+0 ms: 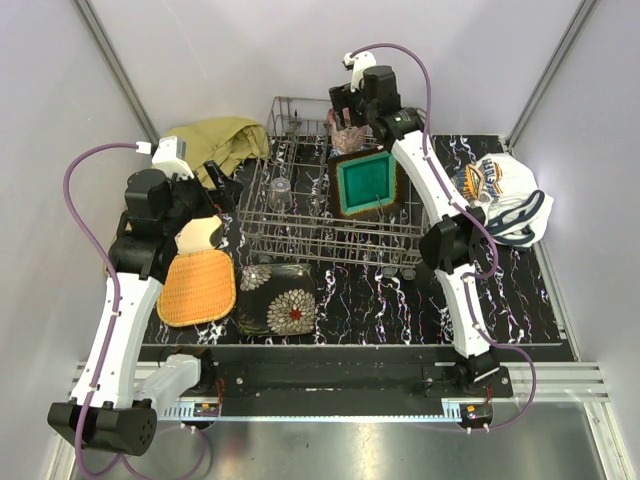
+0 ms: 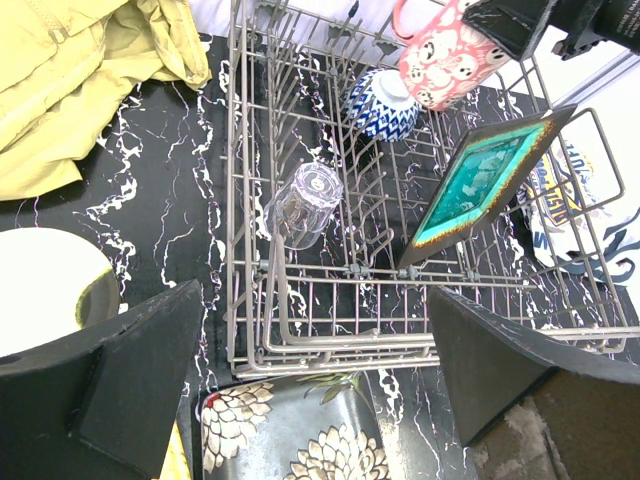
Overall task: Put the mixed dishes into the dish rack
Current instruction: Grab a cup with the right arm, then place the cup upside down on the dish rack
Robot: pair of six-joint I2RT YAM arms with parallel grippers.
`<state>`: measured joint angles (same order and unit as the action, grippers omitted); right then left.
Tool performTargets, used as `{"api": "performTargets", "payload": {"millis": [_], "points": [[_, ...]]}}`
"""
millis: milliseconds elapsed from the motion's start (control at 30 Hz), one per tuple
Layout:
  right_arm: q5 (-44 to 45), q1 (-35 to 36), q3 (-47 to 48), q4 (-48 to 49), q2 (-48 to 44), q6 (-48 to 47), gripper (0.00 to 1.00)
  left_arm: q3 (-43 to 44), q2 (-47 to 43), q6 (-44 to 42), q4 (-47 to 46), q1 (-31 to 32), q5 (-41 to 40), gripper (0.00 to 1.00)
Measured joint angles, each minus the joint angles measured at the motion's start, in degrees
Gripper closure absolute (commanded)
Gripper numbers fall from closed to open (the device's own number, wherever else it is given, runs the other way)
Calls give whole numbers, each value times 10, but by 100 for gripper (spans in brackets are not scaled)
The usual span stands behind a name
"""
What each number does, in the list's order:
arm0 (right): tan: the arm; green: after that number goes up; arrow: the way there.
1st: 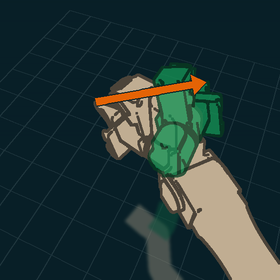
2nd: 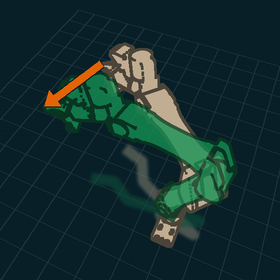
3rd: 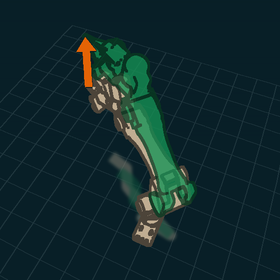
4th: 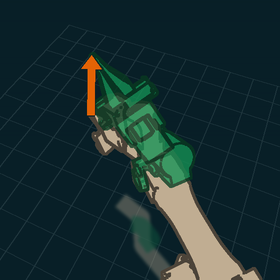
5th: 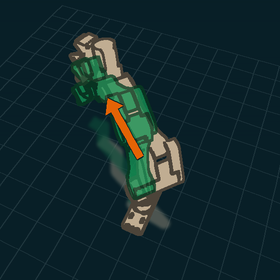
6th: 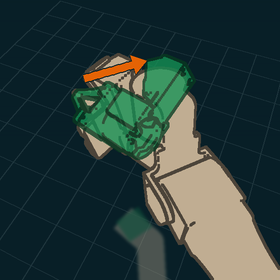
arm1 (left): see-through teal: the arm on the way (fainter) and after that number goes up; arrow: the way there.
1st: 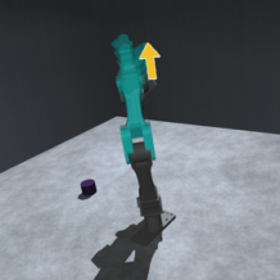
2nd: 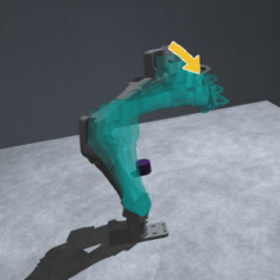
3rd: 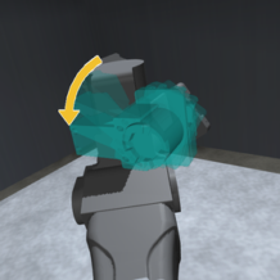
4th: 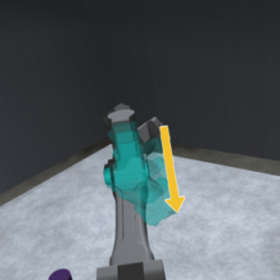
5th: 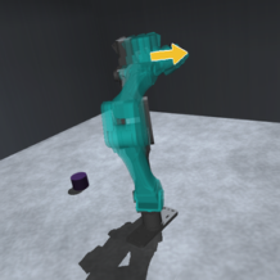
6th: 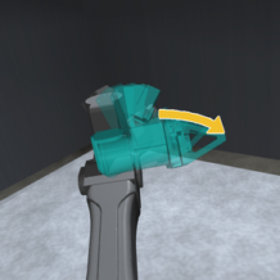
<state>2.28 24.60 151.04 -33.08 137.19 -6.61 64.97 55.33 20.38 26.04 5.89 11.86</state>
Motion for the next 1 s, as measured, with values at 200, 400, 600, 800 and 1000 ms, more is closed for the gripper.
{"api": "performTargets", "payload": {"millis": [200, 400, 600, 800, 1000], "points": [[3, -20, -14, 0, -12, 0, 52, 0, 0, 0, 0, 0, 0, 1], [3, -36, -26, 2, -27, -2, 52, 0, 0, 0, 0, 0, 0, 1], [3, -51, -46, 2, -39, -4, 52, -3, 0, 0, 0, 0, 0, 1], [4, -70, -69, 2, -50, -6, 52, -3, 0, 0, 0, 0, 2, 1], [12, -88, -85, 2, -61, -9, 52, -3, 0, 0, 0, 0, 2, 1]]}}
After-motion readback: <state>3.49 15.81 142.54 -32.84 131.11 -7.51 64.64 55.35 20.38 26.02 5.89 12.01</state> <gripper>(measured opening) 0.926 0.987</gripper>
